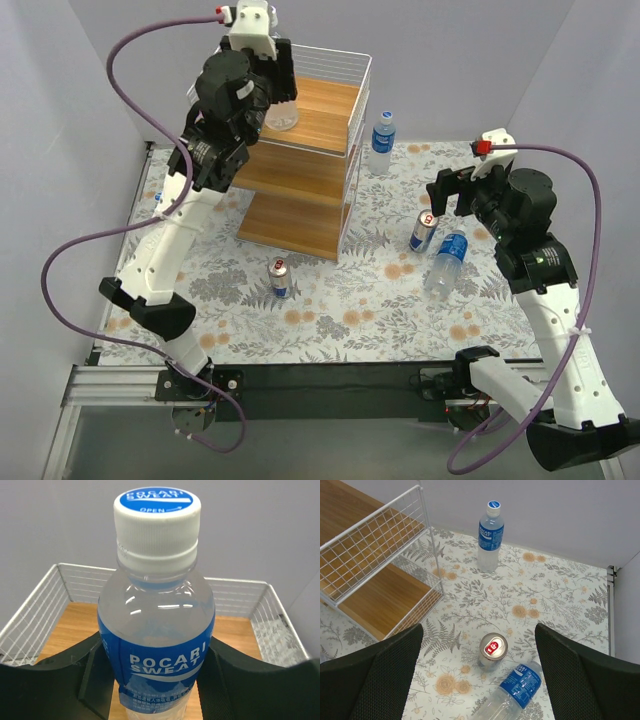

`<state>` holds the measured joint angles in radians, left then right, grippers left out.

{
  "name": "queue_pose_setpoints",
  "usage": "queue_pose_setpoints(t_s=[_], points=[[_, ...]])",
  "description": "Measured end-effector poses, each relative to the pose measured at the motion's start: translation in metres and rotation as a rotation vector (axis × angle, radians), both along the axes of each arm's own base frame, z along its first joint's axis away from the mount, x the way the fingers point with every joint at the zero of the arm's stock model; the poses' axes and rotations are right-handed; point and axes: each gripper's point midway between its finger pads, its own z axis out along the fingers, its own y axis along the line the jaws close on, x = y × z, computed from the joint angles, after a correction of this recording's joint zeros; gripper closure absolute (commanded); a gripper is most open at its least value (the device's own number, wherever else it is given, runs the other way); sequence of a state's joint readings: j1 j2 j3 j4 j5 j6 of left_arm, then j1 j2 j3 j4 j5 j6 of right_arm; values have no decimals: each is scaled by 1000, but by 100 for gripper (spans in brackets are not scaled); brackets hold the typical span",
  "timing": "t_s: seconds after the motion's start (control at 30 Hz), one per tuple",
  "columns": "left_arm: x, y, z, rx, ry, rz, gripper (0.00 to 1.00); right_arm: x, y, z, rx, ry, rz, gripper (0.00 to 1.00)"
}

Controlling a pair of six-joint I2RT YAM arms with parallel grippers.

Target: Place and organize the beverage onto the shelf

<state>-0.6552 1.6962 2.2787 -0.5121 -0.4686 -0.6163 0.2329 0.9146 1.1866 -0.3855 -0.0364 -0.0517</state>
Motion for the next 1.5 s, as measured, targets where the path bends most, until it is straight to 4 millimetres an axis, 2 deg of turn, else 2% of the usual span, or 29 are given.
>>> queue_pose_setpoints(t_s=[0.07, 0.23, 0.33, 0.67, 0.77, 0.8, 0.87, 1.0, 1.03, 1.17, 1.47, 1.5], points=[[14, 14, 0, -40, 2, 13, 100, -2, -1, -1, 1, 0, -2, 2], [38, 63, 2, -91, 5, 106, 100, -4, -1, 2, 3, -9, 1, 2], [49, 80, 2, -97, 1, 146, 100, -5, -1, 0, 5, -9, 7, 2], [85, 77, 0, -64, -43, 149, 100, -7, 1, -7, 6, 6, 14, 2], [93, 75, 0, -44, -61, 158, 95, -7, 1, -9, 5, 11, 14, 2], [96, 75, 0, -39, -67, 161, 93, -7, 1, -9, 5, 10, 14, 2], [98, 76, 1, -28, -76, 167, 81, -7, 0, -9, 6, 10, 13, 2], [99, 77, 0, -16, -79, 174, 68, -6, -1, -10, 12, 15, 7, 2], [99, 77, 1, -14, -79, 175, 62, -6, -1, -11, 15, 18, 6, 2], [99, 78, 1, -11, -80, 178, 52, -5, -1, -16, 21, 31, 5, 2], [100, 82, 0, 10, -83, 203, 39, -4, -1, -13, 30, 17, 9, 2], [101, 83, 0, 15, -84, 208, 35, -4, -1, -12, 31, 16, 8, 2]])
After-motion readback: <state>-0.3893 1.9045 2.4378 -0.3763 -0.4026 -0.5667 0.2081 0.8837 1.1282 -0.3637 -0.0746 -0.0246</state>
